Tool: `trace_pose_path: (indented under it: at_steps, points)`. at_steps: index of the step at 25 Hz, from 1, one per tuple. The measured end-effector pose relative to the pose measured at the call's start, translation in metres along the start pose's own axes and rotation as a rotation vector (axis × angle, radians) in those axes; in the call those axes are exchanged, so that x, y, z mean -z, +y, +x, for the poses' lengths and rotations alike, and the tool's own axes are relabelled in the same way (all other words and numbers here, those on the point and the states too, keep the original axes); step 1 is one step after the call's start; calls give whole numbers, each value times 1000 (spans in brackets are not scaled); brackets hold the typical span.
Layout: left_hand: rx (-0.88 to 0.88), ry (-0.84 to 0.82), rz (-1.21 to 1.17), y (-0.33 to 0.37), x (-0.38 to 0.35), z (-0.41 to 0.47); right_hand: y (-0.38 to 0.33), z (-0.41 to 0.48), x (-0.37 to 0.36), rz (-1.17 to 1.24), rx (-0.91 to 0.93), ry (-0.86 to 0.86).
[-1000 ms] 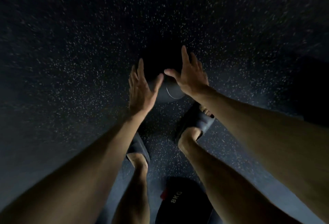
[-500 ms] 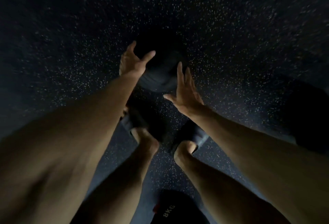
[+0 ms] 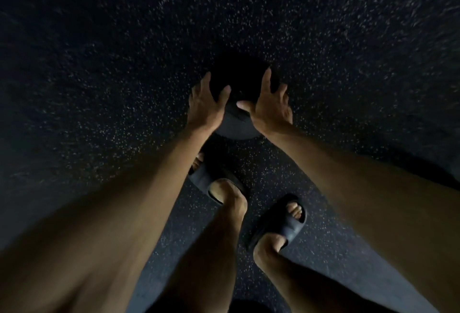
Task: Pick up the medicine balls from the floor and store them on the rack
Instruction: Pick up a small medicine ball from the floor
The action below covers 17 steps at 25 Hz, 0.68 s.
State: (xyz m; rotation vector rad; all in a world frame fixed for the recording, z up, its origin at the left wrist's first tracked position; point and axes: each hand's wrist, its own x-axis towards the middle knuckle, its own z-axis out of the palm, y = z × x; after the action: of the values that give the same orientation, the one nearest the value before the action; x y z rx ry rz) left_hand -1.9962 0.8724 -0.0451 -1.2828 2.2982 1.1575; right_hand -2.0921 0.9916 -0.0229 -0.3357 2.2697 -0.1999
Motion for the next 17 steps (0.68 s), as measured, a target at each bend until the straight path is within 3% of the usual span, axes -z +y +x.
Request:
trace_pose_path:
  at_steps: [3, 6, 9, 11, 13, 17]
  points:
    - [-45, -32, 83, -2, 4, -19, -50, 34, 26, -3, -80, -45]
    - [-3, -59, 177, 10, 16, 0, -83, 64, 43, 112, -117, 34]
    - [137, -144, 211, 30, 46, 46, -72, 69, 52, 226, 38, 125]
    - [216, -202, 219, 38, 67, 71, -54, 51, 46, 219, 154, 88]
    - [253, -233, 206, 38, 84, 92, -44, 35, 35, 226, 193, -12]
    - [345, -195, 105, 39, 102, 132, -76, 63, 40, 166, 151, -46]
